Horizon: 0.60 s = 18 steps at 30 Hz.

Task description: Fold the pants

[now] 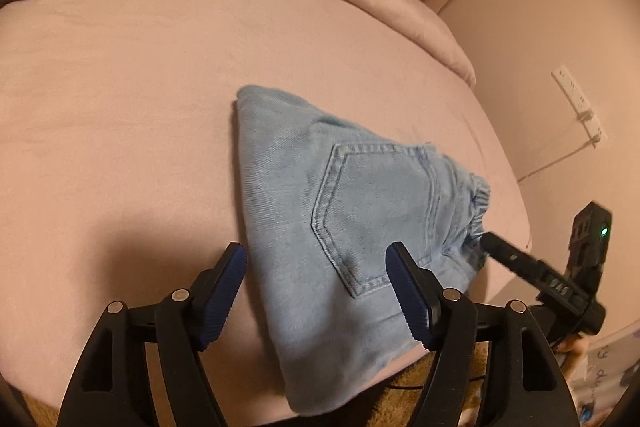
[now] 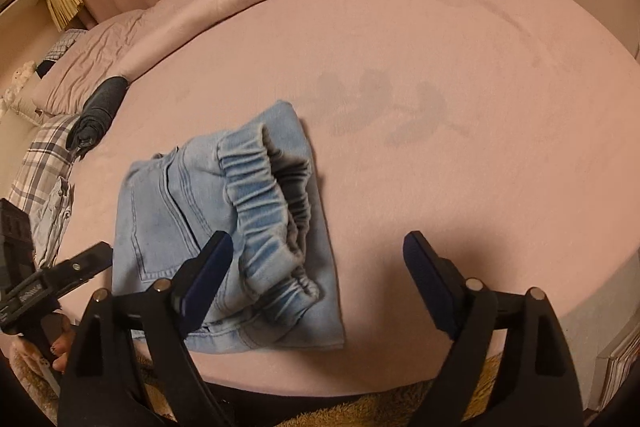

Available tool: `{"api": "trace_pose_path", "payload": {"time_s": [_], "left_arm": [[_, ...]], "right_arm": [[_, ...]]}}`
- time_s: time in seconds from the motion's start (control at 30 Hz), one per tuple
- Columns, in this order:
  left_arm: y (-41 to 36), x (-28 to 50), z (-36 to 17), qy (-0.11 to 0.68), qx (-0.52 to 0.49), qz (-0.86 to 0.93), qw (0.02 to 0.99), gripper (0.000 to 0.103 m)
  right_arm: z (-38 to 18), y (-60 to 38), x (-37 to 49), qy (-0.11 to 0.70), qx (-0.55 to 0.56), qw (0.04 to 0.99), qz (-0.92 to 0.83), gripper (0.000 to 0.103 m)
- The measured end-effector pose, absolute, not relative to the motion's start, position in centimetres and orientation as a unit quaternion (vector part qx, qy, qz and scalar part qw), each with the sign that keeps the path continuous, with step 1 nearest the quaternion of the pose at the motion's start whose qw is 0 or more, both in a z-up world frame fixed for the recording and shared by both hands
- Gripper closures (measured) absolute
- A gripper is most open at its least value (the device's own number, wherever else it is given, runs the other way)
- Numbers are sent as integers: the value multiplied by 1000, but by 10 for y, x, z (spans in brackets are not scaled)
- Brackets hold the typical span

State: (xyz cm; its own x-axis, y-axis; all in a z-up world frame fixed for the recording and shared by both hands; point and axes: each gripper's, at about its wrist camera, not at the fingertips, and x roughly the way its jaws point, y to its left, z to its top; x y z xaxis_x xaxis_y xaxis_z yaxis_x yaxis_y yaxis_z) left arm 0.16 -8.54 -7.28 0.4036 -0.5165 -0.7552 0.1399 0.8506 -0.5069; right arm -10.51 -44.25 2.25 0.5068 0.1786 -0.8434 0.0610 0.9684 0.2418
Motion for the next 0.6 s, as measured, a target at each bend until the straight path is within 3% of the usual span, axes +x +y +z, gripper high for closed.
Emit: {"api": "trace_pose_path", "payload": {"time_s": [0.27,0.4,0.53,0.6], "left_arm": [[-106,14,-99,532,-168,-210,803,31],[-107,17,-101,535,-173,-213,799,33],[-110,13,-99,534,-164,-193,807,53],[-114,8,-94,537,-156,-171,811,66]], "right_arm": [[-18,-438,-90,543,172,814,112,12],[-24,-426,-84,537,143,821,133,9],[-29,-414,-72,533,163,816,152,18],[-26,-405,-73,535,146,821,138,31]]}}
